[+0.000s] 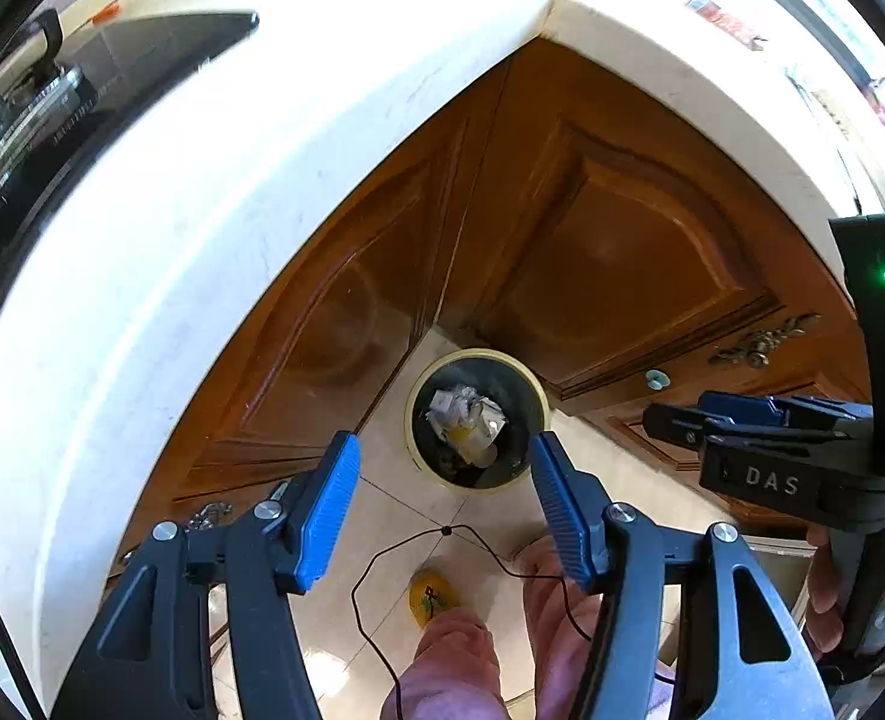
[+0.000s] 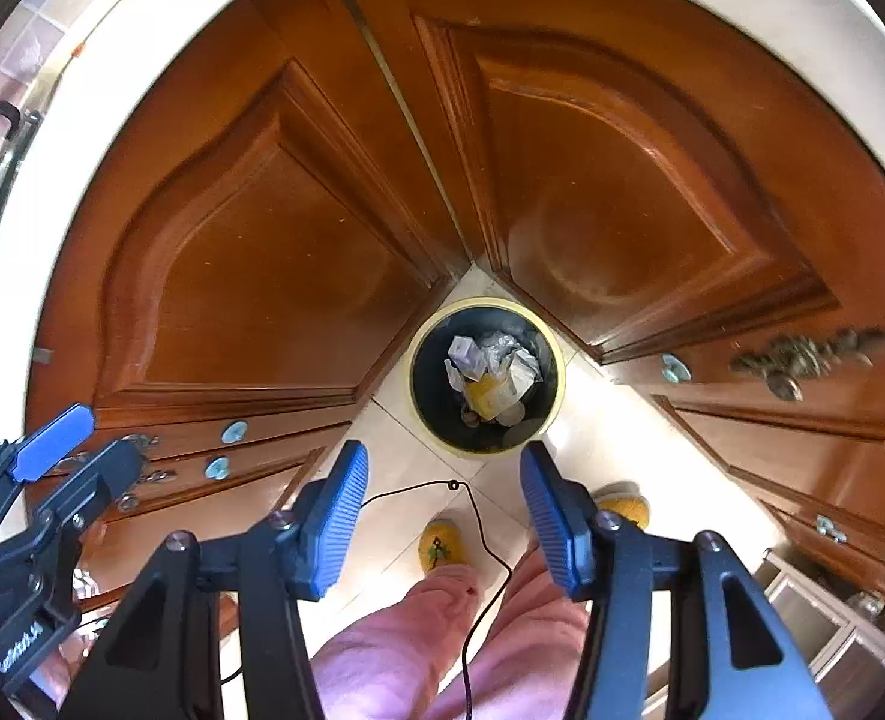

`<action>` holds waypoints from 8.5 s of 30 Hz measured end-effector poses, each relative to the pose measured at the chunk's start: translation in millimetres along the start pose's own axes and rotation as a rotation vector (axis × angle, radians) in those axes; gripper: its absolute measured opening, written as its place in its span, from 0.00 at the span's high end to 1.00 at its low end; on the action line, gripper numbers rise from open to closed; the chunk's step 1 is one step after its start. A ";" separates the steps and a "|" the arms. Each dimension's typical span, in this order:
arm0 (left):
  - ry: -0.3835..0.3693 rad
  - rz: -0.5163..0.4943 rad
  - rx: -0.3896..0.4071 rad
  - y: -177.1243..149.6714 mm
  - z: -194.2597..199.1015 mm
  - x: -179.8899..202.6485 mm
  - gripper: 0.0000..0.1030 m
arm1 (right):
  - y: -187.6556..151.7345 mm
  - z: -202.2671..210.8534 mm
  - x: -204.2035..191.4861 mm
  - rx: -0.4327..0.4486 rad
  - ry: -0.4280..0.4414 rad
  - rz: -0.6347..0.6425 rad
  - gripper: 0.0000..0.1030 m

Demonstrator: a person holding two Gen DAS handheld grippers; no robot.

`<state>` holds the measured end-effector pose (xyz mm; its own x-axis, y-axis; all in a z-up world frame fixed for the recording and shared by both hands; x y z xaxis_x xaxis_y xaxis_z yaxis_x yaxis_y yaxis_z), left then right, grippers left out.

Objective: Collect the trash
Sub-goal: 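Raise both open tools back up to the counter, then grasp the strawberry milk carton with the left tool while the right tool grasps the clear bottle, then lower the carton and bottle toward the floor bin, opening the left tool, then open the right tool over the bin to drop the clear bottle, then raise both open tools back up to the counter trash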

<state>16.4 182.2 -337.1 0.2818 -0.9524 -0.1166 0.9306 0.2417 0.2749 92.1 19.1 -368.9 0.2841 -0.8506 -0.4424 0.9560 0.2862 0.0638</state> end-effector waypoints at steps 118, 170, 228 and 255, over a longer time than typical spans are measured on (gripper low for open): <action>-0.167 -0.594 0.167 278.5 151.9 343.8 0.46 | 184.1 345.1 227.0 0.507 0.122 -0.223 0.48; -0.082 -0.234 -0.357 -33.5 -94.5 124.6 0.46 | -96.1 -6.9 80.5 -0.080 0.235 -0.319 0.47; -0.002 -0.104 0.097 21.8 46.3 35.9 0.27 | -27.5 36.7 6.3 -0.002 0.114 -0.125 0.45; -0.234 -0.364 0.635 24.3 312.2 155.3 0.06 | -159.4 330.5 28.1 0.662 -0.115 -0.230 0.45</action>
<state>9.8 -17.9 -50.6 -0.1389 -0.9831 -0.1190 0.6228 -0.1801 0.7614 -28.4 -196.2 -95.8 0.0409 -0.9091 -0.4146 0.8256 -0.2030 0.5264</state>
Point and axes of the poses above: each gripper's, at about its wrist camera, not at the fingertips, and z roughly against the way its jaws point, x to its right, y to its top, the point moved 4 cm from there along -z, roughly the way its jaws point, and after that the axes turned 13 degrees about y, right-handed, at the moved point
